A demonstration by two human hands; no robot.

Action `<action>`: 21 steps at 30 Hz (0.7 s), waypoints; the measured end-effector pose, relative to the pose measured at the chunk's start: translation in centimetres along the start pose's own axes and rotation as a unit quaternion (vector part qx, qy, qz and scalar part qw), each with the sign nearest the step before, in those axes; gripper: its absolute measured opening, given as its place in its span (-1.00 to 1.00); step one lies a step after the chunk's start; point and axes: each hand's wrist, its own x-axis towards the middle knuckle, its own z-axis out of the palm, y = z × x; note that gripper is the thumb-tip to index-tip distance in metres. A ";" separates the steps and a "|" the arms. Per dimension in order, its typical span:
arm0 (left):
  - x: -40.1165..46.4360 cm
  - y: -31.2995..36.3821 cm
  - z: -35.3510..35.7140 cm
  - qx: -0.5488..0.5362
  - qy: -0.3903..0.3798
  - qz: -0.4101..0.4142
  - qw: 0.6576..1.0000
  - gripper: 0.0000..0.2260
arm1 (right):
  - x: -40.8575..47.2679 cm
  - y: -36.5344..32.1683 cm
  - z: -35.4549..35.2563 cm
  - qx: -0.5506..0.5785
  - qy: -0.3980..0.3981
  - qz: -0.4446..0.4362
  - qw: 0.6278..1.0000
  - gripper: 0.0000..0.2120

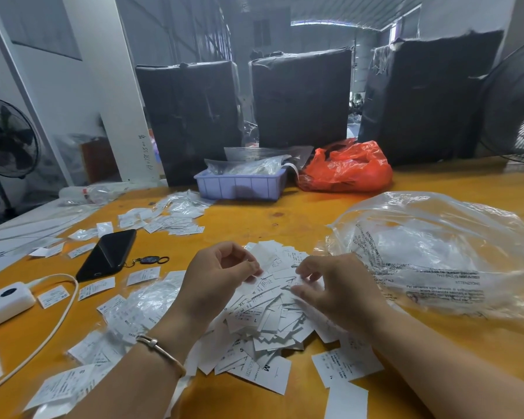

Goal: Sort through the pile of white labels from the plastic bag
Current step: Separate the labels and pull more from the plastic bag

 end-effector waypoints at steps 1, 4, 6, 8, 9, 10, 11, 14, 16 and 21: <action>0.0 0.0 0.0 0.000 0.000 0.000 1.000 -0.94 | 0.0 -0.1 0.1 -0.009 -0.008 -0.001 1.000 -0.73; 0.0 0.0 0.1 0.005 0.001 0.000 1.000 -0.97 | 0.1 0.2 0.3 -0.019 -0.007 0.004 1.000 -0.76; 0.1 0.0 0.1 0.008 0.001 0.001 1.000 -0.98 | 0.1 0.4 0.4 -0.021 -0.011 0.002 1.000 -0.77; 0.0 -0.1 0.0 0.009 -0.001 0.002 1.000 -0.98 | 0.3 0.6 0.3 -0.029 -0.016 -0.004 0.999 -0.79; 0.0 -0.1 0.0 0.011 -0.001 0.002 1.000 -0.98 | 0.3 0.7 0.3 -0.037 -0.018 -0.008 0.999 -0.80; -0.1 -0.1 0.0 0.011 -0.002 0.002 1.000 -0.98 | 0.5 0.8 0.4 -0.048 -0.021 -0.013 0.999 -0.81; -0.1 -0.1 0.0 0.012 -0.002 0.002 1.000 -0.98 | 0.5 0.8 0.4 -0.061 -0.025 -0.018 0.998 -0.82; -0.1 -0.1 0.1 0.011 -0.002 0.002 1.000 -0.97 | 0.6 0.8 0.7 -0.074 -0.025 -0.021 0.997 -0.81; -0.1 -0.1 0.1 0.011 -0.001 0.002 1.000 -0.97 | 0.5 0.6 0.8 -0.069 -0.025 -0.008 0.997 -0.74; 0.0 -0.2 0.2 0.007 -0.005 0.003 1.000 -0.97 | 0.6 0.8 1.1 -0.074 -0.058 0.020 0.995 -0.63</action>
